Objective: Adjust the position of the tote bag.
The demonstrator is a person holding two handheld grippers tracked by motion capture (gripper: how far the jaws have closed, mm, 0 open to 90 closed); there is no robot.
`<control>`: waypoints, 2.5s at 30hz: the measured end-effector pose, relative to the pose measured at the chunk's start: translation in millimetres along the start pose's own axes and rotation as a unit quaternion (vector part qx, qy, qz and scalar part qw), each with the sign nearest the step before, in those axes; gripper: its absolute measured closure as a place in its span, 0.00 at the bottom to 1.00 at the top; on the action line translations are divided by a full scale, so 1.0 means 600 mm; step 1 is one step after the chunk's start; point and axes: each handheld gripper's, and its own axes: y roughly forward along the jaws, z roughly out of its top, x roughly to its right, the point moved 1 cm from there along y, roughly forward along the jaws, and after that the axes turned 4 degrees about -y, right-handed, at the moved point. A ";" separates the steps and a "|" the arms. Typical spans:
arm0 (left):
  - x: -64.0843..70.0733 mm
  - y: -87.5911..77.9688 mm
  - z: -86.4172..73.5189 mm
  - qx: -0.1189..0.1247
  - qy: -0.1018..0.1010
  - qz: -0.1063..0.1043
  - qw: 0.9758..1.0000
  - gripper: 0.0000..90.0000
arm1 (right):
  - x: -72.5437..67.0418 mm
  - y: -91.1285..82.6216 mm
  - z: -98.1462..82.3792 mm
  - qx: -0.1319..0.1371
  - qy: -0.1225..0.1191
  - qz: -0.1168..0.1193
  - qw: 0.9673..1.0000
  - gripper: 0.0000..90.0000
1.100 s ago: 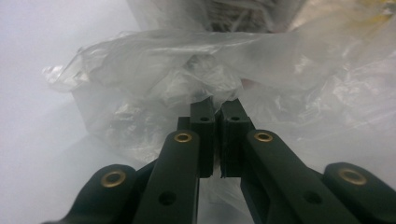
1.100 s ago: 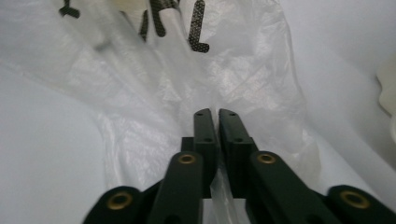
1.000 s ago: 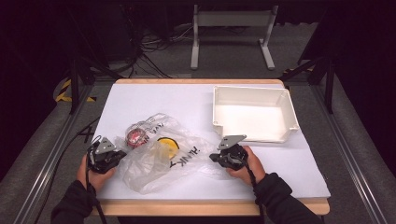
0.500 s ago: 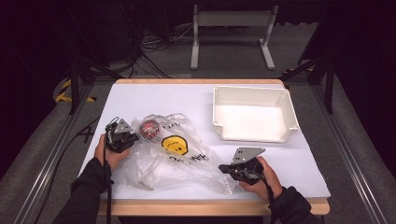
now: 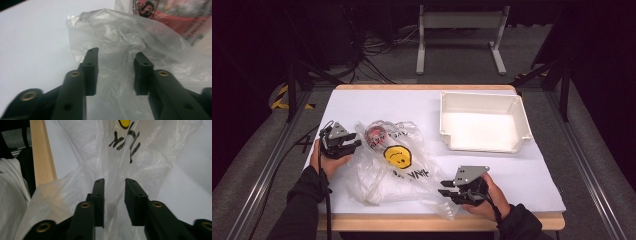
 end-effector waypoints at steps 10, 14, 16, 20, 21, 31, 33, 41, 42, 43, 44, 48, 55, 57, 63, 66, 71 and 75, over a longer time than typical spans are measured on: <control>0.016 -0.104 -0.027 0.040 0.000 0.008 0.999 0.34 | 0.023 -0.032 0.045 0.060 -0.003 -0.064 0.996 0.59; 0.037 -0.126 -0.049 0.033 -0.010 -0.014 0.999 0.27 | 0.049 0.000 0.056 0.045 0.005 -0.090 0.995 0.61; 0.052 -0.131 -0.061 0.032 -0.013 -0.031 0.999 0.26 | 0.063 0.025 0.059 0.031 0.010 -0.102 0.994 0.61; 0.074 -0.124 -0.085 0.004 -0.011 -0.052 0.999 0.25 | 0.084 0.078 0.062 0.004 0.017 -0.112 0.994 0.58; 0.078 -0.119 -0.091 -0.005 -0.013 -0.049 0.999 0.25 | 0.088 0.089 0.062 -0.002 0.018 -0.112 0.994 0.57; 0.072 -0.081 -0.108 -0.061 -0.012 -0.033 0.998 0.34 | 0.113 0.158 0.054 -0.044 0.043 -0.104 0.993 0.46; 0.070 -0.079 -0.109 -0.060 -0.017 -0.039 0.997 0.36 | 0.118 0.158 0.051 -0.036 0.063 -0.090 0.993 0.47; 0.060 -0.078 -0.106 -0.060 -0.004 -0.062 0.996 0.72 | 0.124 0.147 0.043 -0.031 0.081 -0.078 0.993 0.96; 0.062 -0.077 -0.105 -0.061 0.001 -0.062 0.996 0.78 | 0.123 0.147 0.043 -0.031 0.080 -0.080 0.993 1.00; 0.063 -0.075 -0.102 -0.061 0.007 -0.057 0.996 0.83 | 0.122 0.145 0.042 -0.034 0.075 -0.082 0.993 1.00; 0.063 -0.072 -0.100 -0.061 0.011 -0.060 0.996 0.90 | 0.121 0.141 0.041 -0.036 0.071 -0.086 0.993 1.00; 0.056 -0.067 -0.095 -0.063 0.014 -0.051 0.997 0.96 | 0.121 0.119 0.036 -0.028 0.071 -0.085 0.993 1.00; 0.041 -0.052 -0.084 -0.064 0.016 -0.041 0.997 0.98 | 0.108 0.063 0.025 -0.014 0.069 -0.087 0.994 1.00; 0.039 -0.046 -0.078 -0.064 0.021 -0.035 0.997 0.98 | 0.101 0.051 0.019 -0.012 0.067 -0.086 0.994 1.00; 0.031 -0.027 -0.060 -0.065 0.030 -0.031 0.997 0.98 | 0.079 0.030 0.000 -0.013 0.060 -0.078 0.995 1.00; 0.025 -0.017 -0.049 -0.062 0.032 -0.027 0.997 0.98 | 0.073 0.020 -0.004 -0.007 0.061 -0.077 0.995 1.00; 0.016 -0.002 -0.039 -0.065 0.036 -0.020 0.997 0.98 | 0.068 0.017 -0.002 -0.005 0.052 -0.083 0.995 1.00; 0.013 -0.018 -0.040 -0.056 0.038 -0.026 0.997 0.96 | 0.072 0.018 0.000 0.000 0.051 -0.097 0.994 0.98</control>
